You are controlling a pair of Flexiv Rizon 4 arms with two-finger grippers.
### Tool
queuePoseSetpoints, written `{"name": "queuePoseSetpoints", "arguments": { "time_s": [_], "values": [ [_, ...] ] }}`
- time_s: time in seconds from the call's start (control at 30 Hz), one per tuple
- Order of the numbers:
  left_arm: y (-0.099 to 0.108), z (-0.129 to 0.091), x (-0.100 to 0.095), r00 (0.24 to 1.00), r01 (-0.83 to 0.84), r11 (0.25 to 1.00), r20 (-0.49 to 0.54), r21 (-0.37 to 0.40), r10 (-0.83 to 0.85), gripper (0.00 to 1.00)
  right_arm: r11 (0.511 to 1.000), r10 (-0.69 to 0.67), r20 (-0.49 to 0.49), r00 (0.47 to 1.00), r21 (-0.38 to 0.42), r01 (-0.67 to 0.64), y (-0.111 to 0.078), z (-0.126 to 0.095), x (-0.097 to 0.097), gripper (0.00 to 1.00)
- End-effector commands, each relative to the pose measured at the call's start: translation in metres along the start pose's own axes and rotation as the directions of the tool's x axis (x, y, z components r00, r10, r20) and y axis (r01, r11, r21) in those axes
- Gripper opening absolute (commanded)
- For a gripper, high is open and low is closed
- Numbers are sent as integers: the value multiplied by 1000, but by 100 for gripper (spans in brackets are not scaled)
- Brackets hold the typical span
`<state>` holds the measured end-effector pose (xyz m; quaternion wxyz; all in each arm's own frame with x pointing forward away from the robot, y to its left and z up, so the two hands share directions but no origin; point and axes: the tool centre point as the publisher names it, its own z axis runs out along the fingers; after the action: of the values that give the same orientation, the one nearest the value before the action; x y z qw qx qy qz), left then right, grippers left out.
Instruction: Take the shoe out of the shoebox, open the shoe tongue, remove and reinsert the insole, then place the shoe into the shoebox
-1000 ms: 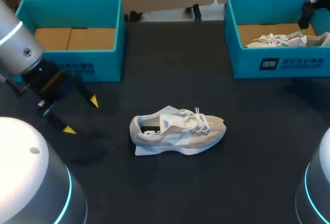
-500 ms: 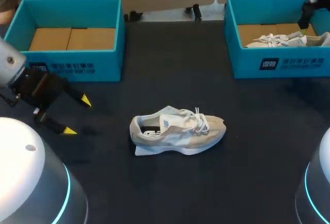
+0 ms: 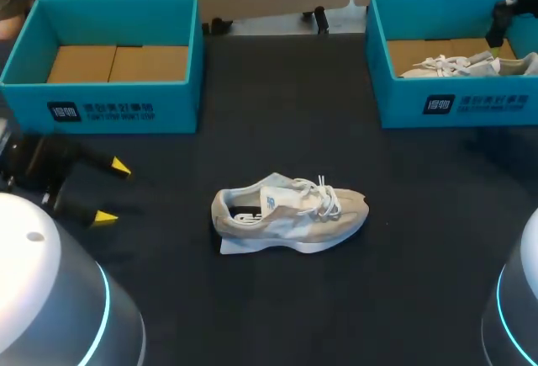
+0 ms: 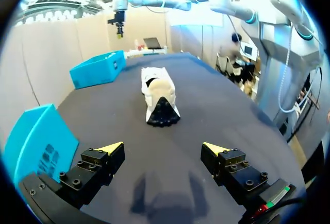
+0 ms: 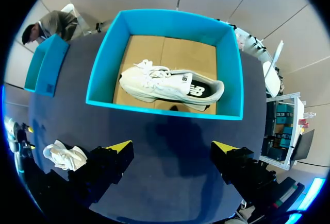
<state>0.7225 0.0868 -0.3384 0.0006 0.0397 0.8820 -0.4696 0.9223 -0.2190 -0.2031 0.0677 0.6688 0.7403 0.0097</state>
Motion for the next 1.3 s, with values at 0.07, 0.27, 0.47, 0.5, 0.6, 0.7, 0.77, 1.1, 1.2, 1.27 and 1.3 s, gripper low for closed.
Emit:
{"name": "queuePoseSetpoints", "arguments": {
  "time_s": [0.07,0.27,0.47,0.5,0.6,0.7,0.77,1.1,1.2,1.27,1.3],
  "values": [
    [12,3,5,1000,-11,996,21,90,9,100,1000,1,1,1000,0,-1,0,0,0,100],
    [21,3,8,997,36,982,66,184,-49,100,1000,1,1,1000,0,-1,0,0,0,100],
    [22,2,6,996,41,980,73,196,-56,100,1000,1,1,1000,0,-1,0,0,0,100],
    [22,2,6,996,41,980,73,196,-56,100,1000,1,1,1000,0,-1,0,0,0,100],
    [22,2,6,996,41,980,73,196,-56,100,1000,1,1,1000,0,-1,0,0,0,100],
    [22,2,6,996,41,980,73,196,-56,100,1000,1,1,1000,0,-1,0,0,0,100],
    [22,2,6,996,41,980,73,196,-56,100,1000,1,1,1000,0,-1,0,0,0,100],
    [22,2,6,996,41,980,73,196,-56,100,1000,1,1,1000,0,-1,0,0,0,100],
    [22,2,6,996,41,980,73,196,-56,100,1000,1,1,1000,0,-1,0,0,0,100],
    [22,2,6,996,41,980,73,196,-56,100,1000,1,1,1000,0,-1,0,0,0,100],
    [22,2,6,996,41,980,73,196,-56,100,1000,1,1,1000,0,-1,0,0,0,100]
  ]
}}
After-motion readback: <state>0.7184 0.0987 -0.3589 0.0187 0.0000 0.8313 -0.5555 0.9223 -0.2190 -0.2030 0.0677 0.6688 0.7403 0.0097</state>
